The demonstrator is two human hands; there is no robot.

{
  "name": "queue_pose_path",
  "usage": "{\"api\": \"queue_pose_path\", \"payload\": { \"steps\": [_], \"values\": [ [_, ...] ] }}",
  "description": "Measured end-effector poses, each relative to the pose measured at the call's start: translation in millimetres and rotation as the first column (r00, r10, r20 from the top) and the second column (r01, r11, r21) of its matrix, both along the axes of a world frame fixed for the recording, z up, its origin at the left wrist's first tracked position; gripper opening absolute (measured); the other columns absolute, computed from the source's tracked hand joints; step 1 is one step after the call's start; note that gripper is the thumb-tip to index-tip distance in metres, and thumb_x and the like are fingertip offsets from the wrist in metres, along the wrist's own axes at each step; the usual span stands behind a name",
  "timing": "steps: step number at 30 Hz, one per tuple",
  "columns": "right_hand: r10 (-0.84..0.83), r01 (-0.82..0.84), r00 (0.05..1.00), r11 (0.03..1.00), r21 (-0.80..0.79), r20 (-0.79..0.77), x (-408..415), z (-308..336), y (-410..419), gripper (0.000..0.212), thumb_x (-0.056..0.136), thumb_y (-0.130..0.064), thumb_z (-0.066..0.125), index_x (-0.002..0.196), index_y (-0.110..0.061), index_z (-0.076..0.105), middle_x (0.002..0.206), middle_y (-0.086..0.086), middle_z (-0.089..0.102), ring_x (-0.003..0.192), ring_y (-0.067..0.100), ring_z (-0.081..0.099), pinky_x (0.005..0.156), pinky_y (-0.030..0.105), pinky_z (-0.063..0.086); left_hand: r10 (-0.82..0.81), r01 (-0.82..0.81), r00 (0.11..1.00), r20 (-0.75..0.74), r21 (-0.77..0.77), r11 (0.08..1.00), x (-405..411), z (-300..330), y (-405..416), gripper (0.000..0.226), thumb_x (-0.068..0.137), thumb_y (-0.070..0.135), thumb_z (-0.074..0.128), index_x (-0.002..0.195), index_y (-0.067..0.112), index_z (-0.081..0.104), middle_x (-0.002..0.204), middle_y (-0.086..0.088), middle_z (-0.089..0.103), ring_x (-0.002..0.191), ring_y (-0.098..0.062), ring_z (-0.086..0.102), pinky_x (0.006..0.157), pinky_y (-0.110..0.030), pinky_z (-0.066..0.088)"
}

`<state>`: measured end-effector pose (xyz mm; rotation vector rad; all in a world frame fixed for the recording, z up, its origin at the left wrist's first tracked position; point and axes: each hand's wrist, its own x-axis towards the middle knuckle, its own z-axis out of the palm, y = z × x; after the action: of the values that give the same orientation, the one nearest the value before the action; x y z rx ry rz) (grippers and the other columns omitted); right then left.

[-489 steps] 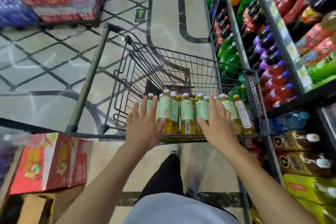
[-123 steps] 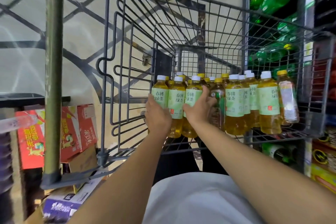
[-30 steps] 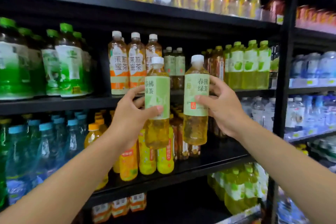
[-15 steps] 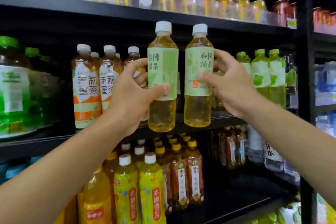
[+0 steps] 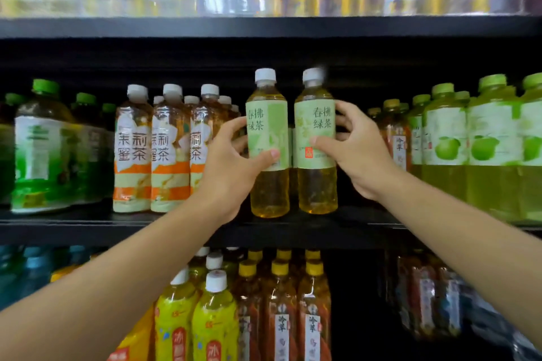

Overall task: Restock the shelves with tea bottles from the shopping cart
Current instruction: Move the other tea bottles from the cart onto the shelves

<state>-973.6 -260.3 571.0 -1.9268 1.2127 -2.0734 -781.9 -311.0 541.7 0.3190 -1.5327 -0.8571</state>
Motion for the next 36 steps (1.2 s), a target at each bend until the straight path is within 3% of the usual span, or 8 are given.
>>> {"api": "queue_pose_path", "payload": {
  "steps": [5,10,16,21,25,30,33,36],
  "values": [
    [0.108,-0.113,0.99,0.992,0.05,0.087,-13.9,-7.2,-19.2,0.069,0.09,-0.003,0.072,0.149,-0.023,0.042,0.12,-0.011,0.062,0.104,0.01,0.069,0.072,0.024,0.06,0.072,-0.072,0.995,0.068,-0.003,0.997,-17.5,1.4,-8.1,0.064,0.093,0.008,0.07,0.148,0.025,0.041,0.114,0.007,0.071,0.097,-0.005,0.073,0.071,-0.023,0.06],
    [0.044,-0.048,0.998,0.995,0.091,0.046,-23.3,-3.6,-36.7,0.083,0.088,-0.007,0.077,0.154,-0.03,0.033,0.121,-0.012,0.06,0.106,0.011,0.067,0.082,0.033,0.062,0.169,-0.161,0.972,0.16,-0.064,0.985,-30.8,3.1,-24.2,0.068,0.093,0.014,0.071,0.15,0.028,0.036,0.116,0.011,0.067,0.098,0.0,0.071,0.068,-0.016,0.057],
    [-0.078,0.088,0.995,0.984,0.157,-0.068,-37.9,5.7,-57.8,0.09,0.084,-0.014,0.081,0.154,-0.035,0.028,0.129,-0.003,0.057,0.109,0.016,0.065,0.088,0.043,0.061,0.239,-0.236,0.932,0.272,-0.043,0.971,-45.0,15.2,-49.9,0.076,0.089,0.017,0.077,0.151,0.025,0.035,0.129,0.003,0.063,0.111,-0.012,0.065,0.092,-0.038,0.059],
    [-0.136,0.156,0.985,0.968,0.195,-0.109,-47.8,10.2,-82.3,0.089,0.084,-0.015,0.081,0.153,-0.032,0.027,0.126,-0.004,0.059,0.111,0.018,0.064,0.092,0.045,0.059,0.253,-0.26,0.906,0.338,-0.026,0.965,-60.8,24.9,-70.9,0.067,0.089,0.011,0.076,0.144,0.02,0.039,0.104,0.011,0.06,0.085,0.0,0.058,0.064,-0.016,0.054],
    [-0.184,0.215,0.97,0.954,0.208,-0.156,-54.3,13.7,-100.9,0.086,0.083,-0.013,0.081,0.151,-0.028,0.03,0.129,0.0,0.062,0.112,0.021,0.065,0.095,0.046,0.057,0.25,-0.273,0.892,0.375,0.009,0.962,-71.2,29.5,-92.5,0.066,0.086,0.007,0.078,0.14,0.017,0.042,0.104,0.008,0.061,0.094,-0.012,0.063,0.072,-0.025,0.055],
    [-0.201,0.241,0.961,0.946,0.216,-0.191,-60.4,15.6,-116.1,0.082,0.084,-0.012,0.081,0.149,-0.025,0.031,0.124,-0.001,0.061,0.106,0.017,0.063,0.082,0.031,0.055,0.347,-0.348,0.842,0.414,-0.075,0.934,-79.1,29.6,-117.5,0.066,0.084,0.014,0.082,0.138,0.018,0.044,0.107,0.01,0.06,0.09,-0.005,0.059,0.062,-0.012,0.048],
    [-0.183,0.215,0.968,0.957,0.195,-0.17,-61.8,11.5,-122.4,0.085,0.084,-0.014,0.081,0.15,-0.027,0.029,0.124,-0.004,0.057,0.109,0.015,0.061,0.086,0.033,0.056,0.363,-0.365,0.838,0.407,-0.077,0.928,-81.0,29.2,-128.2,0.073,0.082,0.017,0.084,0.142,0.018,0.044,0.117,0.004,0.062,0.106,-0.014,0.062,0.082,-0.028,0.055],
    [-0.177,0.202,0.973,0.963,0.177,-0.147,-62.9,8.0,-126.9,0.086,0.085,-0.015,0.08,0.152,-0.029,0.028,0.123,-0.007,0.055,0.112,0.015,0.059,0.091,0.036,0.056,0.378,-0.371,0.831,0.408,-0.098,0.923,-82.9,22.6,-133.6,0.073,0.083,0.014,0.083,0.144,0.017,0.043,0.119,0.004,0.062,0.11,-0.015,0.061,0.092,-0.033,0.055]
  ]
}}
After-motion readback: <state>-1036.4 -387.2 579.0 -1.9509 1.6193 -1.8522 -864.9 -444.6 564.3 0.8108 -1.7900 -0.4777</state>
